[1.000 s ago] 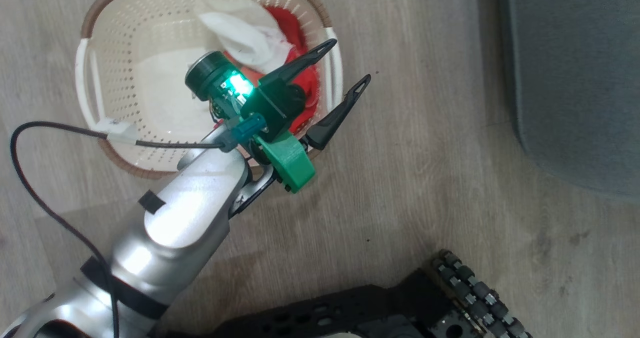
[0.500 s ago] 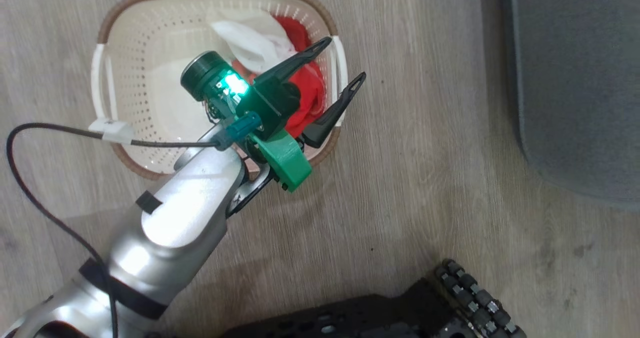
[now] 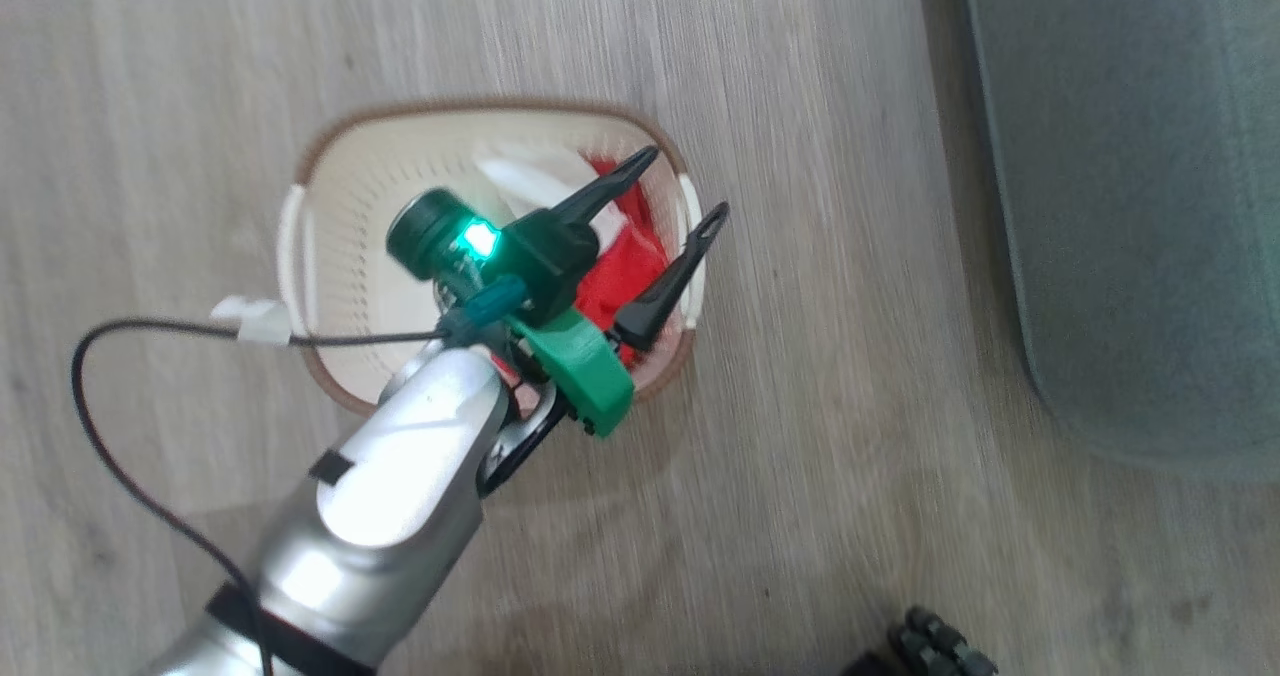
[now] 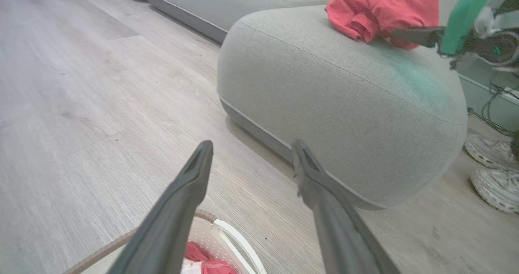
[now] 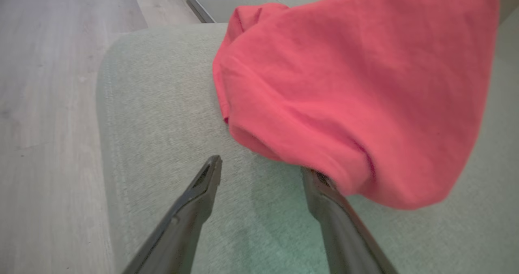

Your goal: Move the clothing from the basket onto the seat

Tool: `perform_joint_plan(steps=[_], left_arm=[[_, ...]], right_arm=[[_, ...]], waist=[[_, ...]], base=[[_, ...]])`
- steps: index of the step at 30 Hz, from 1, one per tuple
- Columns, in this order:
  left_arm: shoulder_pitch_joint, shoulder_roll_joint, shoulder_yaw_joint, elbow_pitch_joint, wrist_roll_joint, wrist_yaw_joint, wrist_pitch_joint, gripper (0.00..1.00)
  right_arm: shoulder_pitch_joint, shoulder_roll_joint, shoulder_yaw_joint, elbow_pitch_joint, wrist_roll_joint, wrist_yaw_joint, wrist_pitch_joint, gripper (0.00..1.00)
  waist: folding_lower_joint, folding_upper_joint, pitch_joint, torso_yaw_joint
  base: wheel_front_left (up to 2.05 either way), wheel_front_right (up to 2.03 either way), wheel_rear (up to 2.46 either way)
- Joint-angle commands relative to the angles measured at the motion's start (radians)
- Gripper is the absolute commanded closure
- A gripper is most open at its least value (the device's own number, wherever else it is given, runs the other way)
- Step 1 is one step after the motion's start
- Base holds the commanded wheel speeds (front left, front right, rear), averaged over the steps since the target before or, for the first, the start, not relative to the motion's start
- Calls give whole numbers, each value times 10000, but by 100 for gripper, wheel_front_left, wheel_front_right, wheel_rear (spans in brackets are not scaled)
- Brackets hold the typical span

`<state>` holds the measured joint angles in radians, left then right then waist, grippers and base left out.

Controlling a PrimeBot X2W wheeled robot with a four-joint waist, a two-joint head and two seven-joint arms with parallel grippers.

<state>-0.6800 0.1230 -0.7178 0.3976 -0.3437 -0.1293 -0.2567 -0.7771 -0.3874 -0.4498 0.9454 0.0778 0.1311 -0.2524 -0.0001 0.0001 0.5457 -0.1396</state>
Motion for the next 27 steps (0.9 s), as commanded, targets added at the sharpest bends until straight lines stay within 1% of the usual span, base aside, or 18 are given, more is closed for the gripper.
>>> perform_joint_plan(steps=[1,6,9,13,21,22,23,27], left_arm=[[181,-29,434,-233,-64,-13,-51,0],[881,-237,1313,-116,-32,-10,-51,0],[1334,-281,2059,-237,80,7,-51,0],[1974,-318,3113,-275,223,53,-51,0],[3070,-434,4948,-438,675,101,-51,0],[3305,-469,5406,-533,814,128,-51,0],[3305,-469,5406,-533,814,128,-51,0],[3726,-539,6170,-624,1108,152,-51,0]], right_arm=[[441,-200,257,-449,190,-4,-91,0],[1714,90,1432,-1765,947,-4,-92,0],[2342,323,2257,-2565,1285,-4,-92,0],[3006,601,3005,-3477,1645,-4,-92,0],[3840,1187,3960,-4811,1791,-4,-93,0],[3973,1334,4159,-5088,1803,-4,-93,0],[3973,1334,4159,-5088,1803,-4,-93,0],[4200,1482,4630,-5395,1844,-4,-93,0]], waist=[[1,-1,-683,290],[1,-1,-1574,610],[1,-1,-2072,788],[1,-1,-2645,986],[1,-1,-3512,1340],[1,-1,-3653,1404],[1,-1,-3653,1404],[1,-1,-3976,1478]], base=[[0,0,0],[0,0,0],[0,0,0],[0,0,0],[0,0,0],[0,0,0],[0,0,0],[0,0,0]])
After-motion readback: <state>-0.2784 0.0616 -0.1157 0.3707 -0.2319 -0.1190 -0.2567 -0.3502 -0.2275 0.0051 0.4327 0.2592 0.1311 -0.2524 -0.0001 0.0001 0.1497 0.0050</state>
